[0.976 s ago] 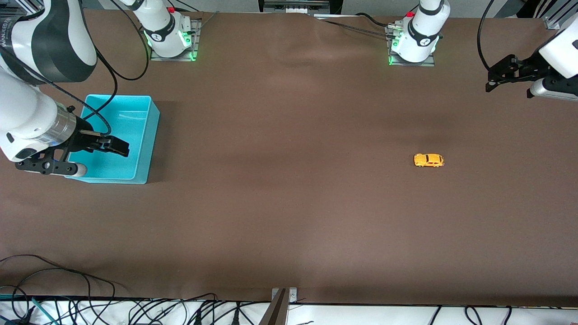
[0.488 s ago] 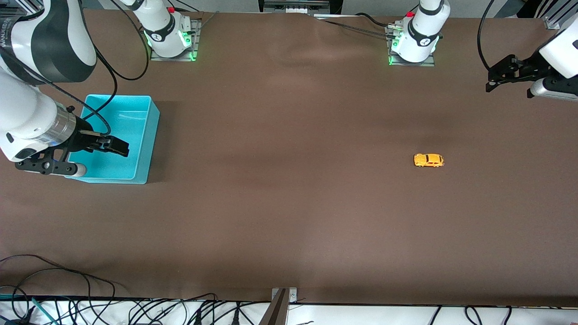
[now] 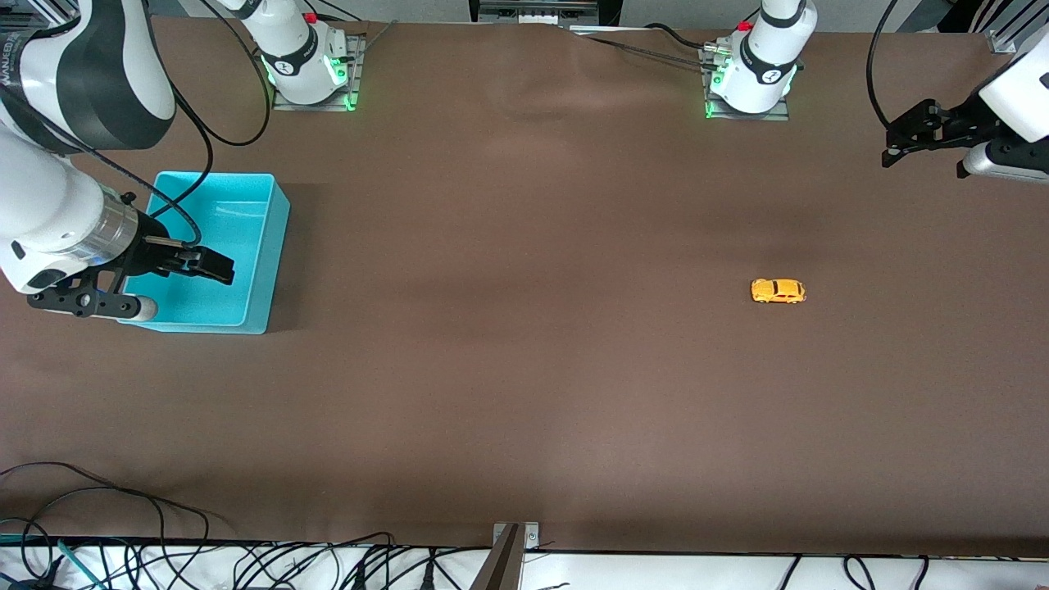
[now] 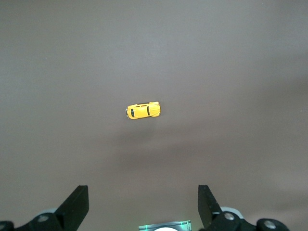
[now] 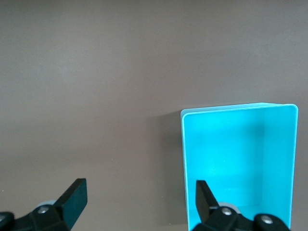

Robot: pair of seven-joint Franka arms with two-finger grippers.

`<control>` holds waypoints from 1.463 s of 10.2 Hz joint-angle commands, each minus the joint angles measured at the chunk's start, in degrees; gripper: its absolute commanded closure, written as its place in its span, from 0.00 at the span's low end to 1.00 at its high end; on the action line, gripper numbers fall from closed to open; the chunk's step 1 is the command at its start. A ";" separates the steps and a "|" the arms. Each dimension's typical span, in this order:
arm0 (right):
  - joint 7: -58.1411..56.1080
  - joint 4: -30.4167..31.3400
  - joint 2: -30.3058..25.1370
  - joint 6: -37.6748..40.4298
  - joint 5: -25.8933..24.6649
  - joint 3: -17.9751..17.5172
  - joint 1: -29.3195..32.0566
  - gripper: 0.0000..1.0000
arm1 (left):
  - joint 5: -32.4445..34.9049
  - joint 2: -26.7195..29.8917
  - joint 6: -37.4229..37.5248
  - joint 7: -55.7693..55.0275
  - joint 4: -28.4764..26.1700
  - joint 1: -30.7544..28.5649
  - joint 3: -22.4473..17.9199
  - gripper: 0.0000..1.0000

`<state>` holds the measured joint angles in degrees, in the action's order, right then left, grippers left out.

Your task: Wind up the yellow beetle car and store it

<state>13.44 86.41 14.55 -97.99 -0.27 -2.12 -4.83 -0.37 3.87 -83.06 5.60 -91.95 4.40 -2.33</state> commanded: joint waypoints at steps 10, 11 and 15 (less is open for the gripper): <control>-0.25 1.13 -0.93 -0.10 1.24 -0.17 0.44 0.00 | -0.51 -0.71 1.23 -0.50 1.86 -0.19 0.14 0.00; -0.25 1.13 -0.93 -0.18 1.24 -0.17 0.44 0.00 | -0.51 -0.71 1.23 -0.42 1.86 -0.01 0.22 0.00; -0.25 1.13 -0.93 -0.10 1.24 -0.17 0.44 0.00 | -1.21 -0.54 0.26 -0.24 -0.58 -0.80 0.05 0.00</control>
<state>13.44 86.44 14.55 -97.98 -0.26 -2.12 -4.83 -0.37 3.60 -83.06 5.60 -92.05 4.39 -2.29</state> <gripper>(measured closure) 0.000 0.000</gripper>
